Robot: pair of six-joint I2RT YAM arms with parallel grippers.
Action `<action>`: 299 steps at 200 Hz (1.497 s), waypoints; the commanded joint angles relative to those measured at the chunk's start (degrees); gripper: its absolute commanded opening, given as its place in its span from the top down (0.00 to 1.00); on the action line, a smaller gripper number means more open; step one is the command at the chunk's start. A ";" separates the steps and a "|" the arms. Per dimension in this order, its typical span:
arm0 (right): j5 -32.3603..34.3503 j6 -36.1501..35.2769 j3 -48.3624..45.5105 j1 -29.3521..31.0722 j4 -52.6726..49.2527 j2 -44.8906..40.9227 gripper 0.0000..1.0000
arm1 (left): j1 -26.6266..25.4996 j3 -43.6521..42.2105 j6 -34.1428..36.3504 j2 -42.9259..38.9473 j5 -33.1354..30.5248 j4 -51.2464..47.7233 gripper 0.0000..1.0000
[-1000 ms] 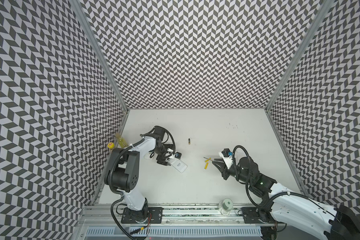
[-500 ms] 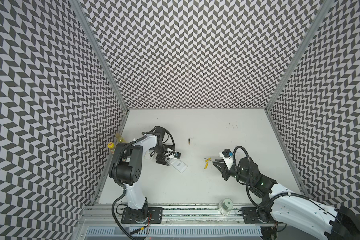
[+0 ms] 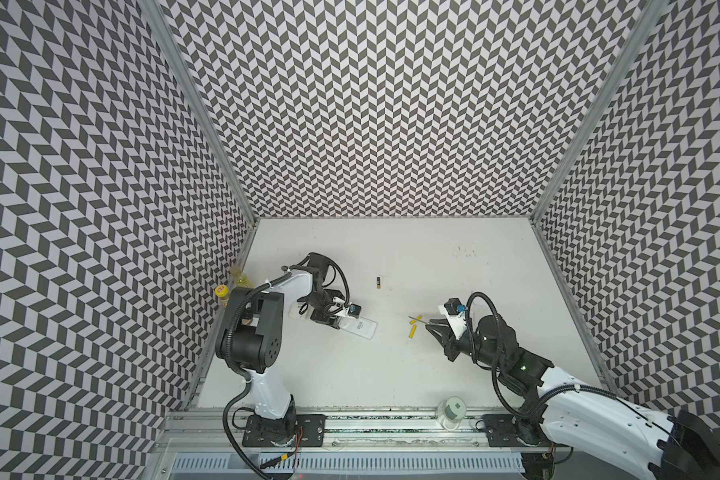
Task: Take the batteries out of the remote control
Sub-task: 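Grip the remote's battery end with the left gripper while the right brings the screwdriver over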
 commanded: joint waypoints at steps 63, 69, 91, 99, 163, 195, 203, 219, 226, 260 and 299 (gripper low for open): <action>-0.79 -0.32 2.92 -0.51 1.06 0.90 1.00 | -2.99 0.21 -18.73 -8.61 10.12 6.74 0.51; -0.51 -0.05 2.54 -0.59 1.62 0.83 1.00 | -3.83 -0.68 -20.28 -9.59 9.85 7.87 0.51; -0.85 1.46 0.92 -0.68 4.97 1.18 1.00 | -8.41 -3.94 -26.37 -13.10 4.21 14.33 0.52; -1.14 2.01 1.69 -0.68 3.77 1.27 1.00 | -9.28 -4.37 -29.09 -14.21 3.46 16.01 0.52; -1.96 4.30 2.92 -0.68 3.29 1.78 1.00 | -15.94 -7.55 -46.43 -18.25 2.07 16.06 0.50; -1.97 5.79 2.98 -0.68 4.42 3.39 1.00 | -16.69 -13.14 -56.58 -20.91 5.61 18.85 0.49; -2.34 6.58 4.12 -0.68 2.86 3.70 1.00 | -16.57 -14.33 -57.01 -22.00 5.69 19.30 0.47; -3.76 7.17 4.42 -0.68 3.54 4.94 1.00 | -16.51 -16.85 -58.27 -23.71 3.58 21.97 0.46; -4.03 7.52 4.23 -0.68 4.82 5.71 1.00 | -16.42 -17.66 -59.14 -23.67 3.04 23.26 0.46; -6.57 9.71 8.03 -0.76 3.31 9.83 1.00 | -16.63 -17.44 -63.04 -20.80 3.93 24.10 0.48; -7.82 10.92 10.83 -0.77 1.64 14.00 1.00 | -18.46 -18.92 -64.96 -18.65 1.85 26.03 0.47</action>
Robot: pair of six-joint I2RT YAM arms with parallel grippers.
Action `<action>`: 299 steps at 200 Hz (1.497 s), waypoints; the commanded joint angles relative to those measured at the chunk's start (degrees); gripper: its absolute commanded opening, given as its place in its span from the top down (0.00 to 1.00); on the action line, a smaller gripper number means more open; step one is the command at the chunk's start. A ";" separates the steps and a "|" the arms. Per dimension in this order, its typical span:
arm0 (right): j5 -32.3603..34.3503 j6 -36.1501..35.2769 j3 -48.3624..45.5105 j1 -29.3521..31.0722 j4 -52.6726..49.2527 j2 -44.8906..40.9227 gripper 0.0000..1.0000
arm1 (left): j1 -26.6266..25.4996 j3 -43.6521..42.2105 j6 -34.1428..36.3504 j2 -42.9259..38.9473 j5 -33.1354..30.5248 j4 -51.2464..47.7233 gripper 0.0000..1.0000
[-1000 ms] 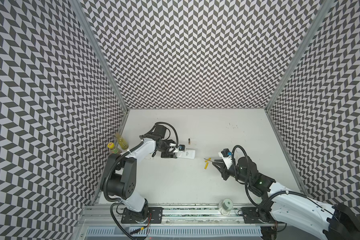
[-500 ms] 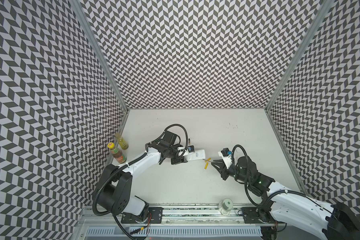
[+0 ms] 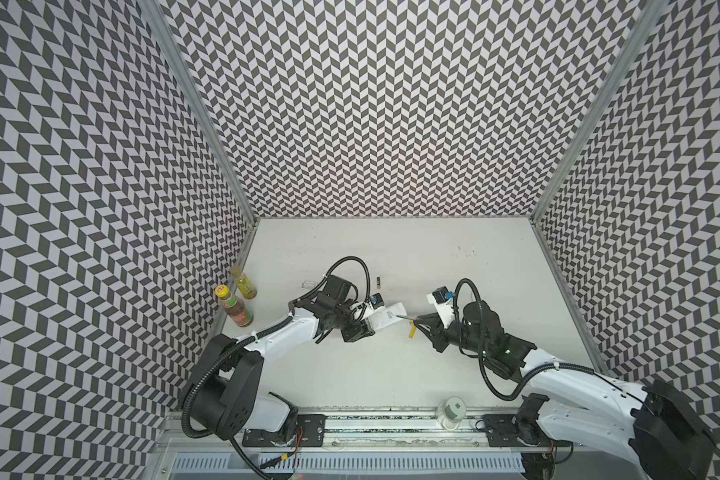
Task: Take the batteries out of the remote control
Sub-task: 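Grip the remote's battery end with the left gripper while the right brings the screwdriver over, then insert the screwdriver tip into the battery compartment with the right gripper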
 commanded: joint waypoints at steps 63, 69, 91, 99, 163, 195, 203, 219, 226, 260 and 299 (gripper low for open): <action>-4.43 4.45 3.22 -1.80 0.72 5.78 1.00 | -2.71 0.27 -6.95 6.40 -8.29 4.65 0.44; -4.40 4.71 2.78 -1.85 1.54 5.95 1.00 | -2.86 0.17 -7.07 6.76 -8.76 5.04 0.43; -5.56 4.51 3.95 -2.24 0.00 6.75 1.00 | -3.62 0.83 -6.85 8.57 -9.59 4.31 0.42; -6.67 4.53 4.03 -2.24 -0.20 6.84 1.00 | -3.83 0.93 -6.53 8.97 -9.71 4.09 0.41; -10.73 6.16 3.90 -3.27 0.18 8.81 1.00 | -4.82 -1.18 -5.83 6.40 -10.20 5.24 0.00; -12.54 5.98 6.55 -4.39 -2.25 10.23 1.00 | -4.27 -3.66 -2.20 2.98 -7.44 5.52 0.00; -13.29 6.59 6.90 -4.70 -2.02 10.64 1.00 | -3.57 -4.36 -1.70 1.97 -6.62 5.97 0.00; -15.23 7.06 8.28 -5.37 -2.06 12.34 1.00 | -1.85 -6.83 -1.21 -0.38 -4.09 8.64 0.00; -15.93 7.07 9.69 -5.65 -3.36 13.37 1.00 | -1.15 -7.91 -1.44 -1.42 -3.14 10.08 0.00; -20.43 6.81 14.50 -6.03 -6.13 18.36 1.00 | 1.35 -10.97 -1.01 -3.99 2.63 13.00 0.00; -22.68 7.98 17.98 -6.03 -6.65 23.05 1.00 | 1.77 -9.68 -0.75 -1.09 3.31 13.46 0.02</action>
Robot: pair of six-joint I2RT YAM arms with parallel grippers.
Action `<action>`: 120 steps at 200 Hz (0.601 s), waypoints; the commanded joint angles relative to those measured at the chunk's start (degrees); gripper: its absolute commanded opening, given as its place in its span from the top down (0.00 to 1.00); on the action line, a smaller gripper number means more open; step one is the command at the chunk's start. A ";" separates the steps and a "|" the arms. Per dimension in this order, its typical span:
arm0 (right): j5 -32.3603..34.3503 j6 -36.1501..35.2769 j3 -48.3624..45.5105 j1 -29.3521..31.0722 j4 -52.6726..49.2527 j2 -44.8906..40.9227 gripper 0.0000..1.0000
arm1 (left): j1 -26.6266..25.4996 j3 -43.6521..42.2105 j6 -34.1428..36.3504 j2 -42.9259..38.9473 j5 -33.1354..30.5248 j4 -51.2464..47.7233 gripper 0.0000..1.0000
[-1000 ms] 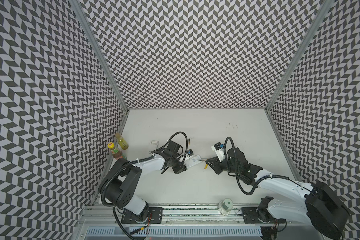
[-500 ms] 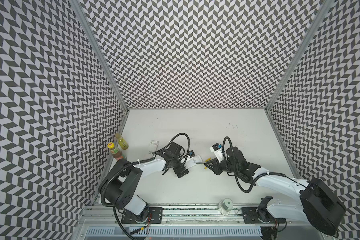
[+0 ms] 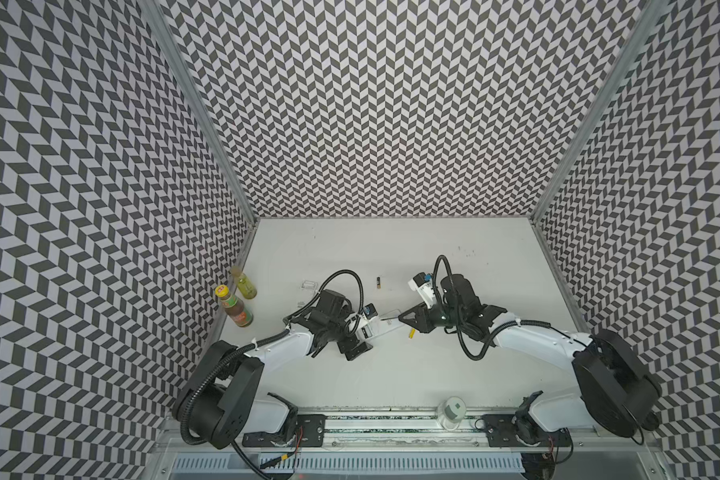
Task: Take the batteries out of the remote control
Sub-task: 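Insert the screwdriver tip into the battery compartment with the right gripper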
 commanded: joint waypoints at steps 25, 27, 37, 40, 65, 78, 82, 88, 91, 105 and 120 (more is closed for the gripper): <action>-4.51 1.84 5.14 -0.24 -0.75 5.29 1.00 | 0.30 2.30 1.28 4.17 2.19 1.78 0.04; -4.72 1.78 5.57 -0.24 -1.23 5.55 1.00 | 0.30 2.31 1.29 4.29 2.15 1.69 0.05; -5.77 1.64 7.08 -0.19 -2.62 6.95 1.00 | 0.30 2.41 1.26 4.87 1.88 1.75 0.06; -6.13 1.69 7.31 -0.23 -2.61 7.17 1.00 | 0.31 2.46 1.29 4.90 1.80 1.71 0.07; -7.18 2.42 8.98 -0.24 -2.82 9.48 1.00 | 0.30 1.66 2.18 5.00 0.49 2.12 0.10; -7.52 2.31 10.50 -0.24 -4.65 10.94 1.00 | 0.30 1.08 2.60 4.74 -0.29 2.75 0.12; -7.67 2.31 10.79 -0.24 -4.97 11.34 1.00 | 0.26 1.01 2.58 4.72 -0.32 2.91 0.12; -7.79 2.42 10.87 -0.24 -4.86 11.69 1.00 | 0.30 1.11 2.60 4.83 -0.44 2.90 0.14; -7.81 2.59 10.73 -0.22 -4.67 11.89 1.00 | 0.31 1.17 2.60 4.86 -0.54 2.92 0.14; -7.99 3.92 10.42 -0.23 -3.32 12.75 1.00 | 0.31 1.49 2.77 5.49 -0.50 2.79 0.16; -8.16 4.91 11.03 -0.19 -3.42 14.07 1.00 | 0.28 1.90 2.97 6.55 -0.39 2.81 0.19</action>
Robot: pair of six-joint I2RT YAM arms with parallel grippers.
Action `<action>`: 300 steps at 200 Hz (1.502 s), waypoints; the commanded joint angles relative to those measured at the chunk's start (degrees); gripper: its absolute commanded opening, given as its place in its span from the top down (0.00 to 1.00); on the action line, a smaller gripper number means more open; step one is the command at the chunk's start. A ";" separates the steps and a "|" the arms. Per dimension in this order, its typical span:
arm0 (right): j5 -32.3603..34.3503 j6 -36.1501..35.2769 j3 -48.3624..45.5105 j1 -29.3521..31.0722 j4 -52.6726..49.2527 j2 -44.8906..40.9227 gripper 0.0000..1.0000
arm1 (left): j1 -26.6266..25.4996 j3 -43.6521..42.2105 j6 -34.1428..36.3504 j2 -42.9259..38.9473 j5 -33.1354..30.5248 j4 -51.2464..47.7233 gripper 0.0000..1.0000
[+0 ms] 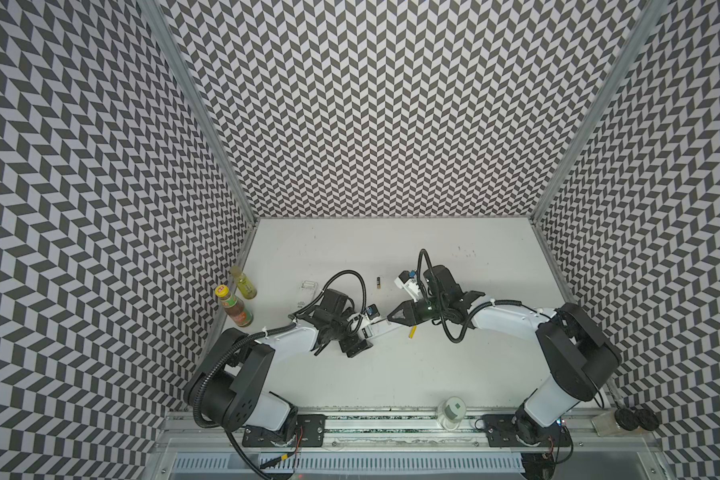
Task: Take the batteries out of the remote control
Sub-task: 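Insert the screwdriver tip into the battery compartment with the right gripper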
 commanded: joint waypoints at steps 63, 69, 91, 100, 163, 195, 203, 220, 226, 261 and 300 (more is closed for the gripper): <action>-1.59 3.26 1.62 -0.22 1.91 3.79 1.00 | 0.03 3.29 2.37 5.67 0.85 -0.62 0.38; -1.59 3.42 1.29 -0.24 2.21 3.60 1.00 | 0.02 3.58 2.63 5.87 1.21 -1.04 0.42; -1.47 3.97 1.19 -0.23 1.71 3.48 1.00 | -0.41 3.80 3.28 5.44 1.67 -1.93 0.46; -1.37 4.50 0.96 -0.24 1.55 2.96 1.00 | -0.65 3.30 3.65 4.66 1.88 -1.80 0.47; -0.71 12.68 -0.98 -0.22 0.06 -0.32 1.00 | -2.77 -0.44 4.70 0.18 3.28 0.48 0.54; -0.84 16.02 0.38 -0.27 -2.47 0.71 1.00 | -3.83 -2.08 1.71 -1.06 3.52 2.38 0.56; -1.26 16.68 0.91 -0.32 -3.20 1.12 1.00 | -4.08 -2.31 0.50 -1.21 3.03 3.32 0.57; -1.08 18.24 0.69 -0.16 -2.94 1.30 1.00 | -4.41 -2.40 -1.54 -0.99 1.77 4.60 0.59; -0.98 18.80 0.58 -0.10 -2.87 1.46 1.00 | -4.54 -2.15 -2.41 -0.77 0.98 4.83 0.59; -1.38 21.04 0.18 1.31 -2.50 1.12 1.00 | -4.68 -2.31 -6.10 -0.92 -0.24 6.29 0.61; -1.46 23.42 -0.79 1.89 -0.49 2.60 1.00 | -4.90 -2.02 -6.79 -0.24 0.14 5.93 0.61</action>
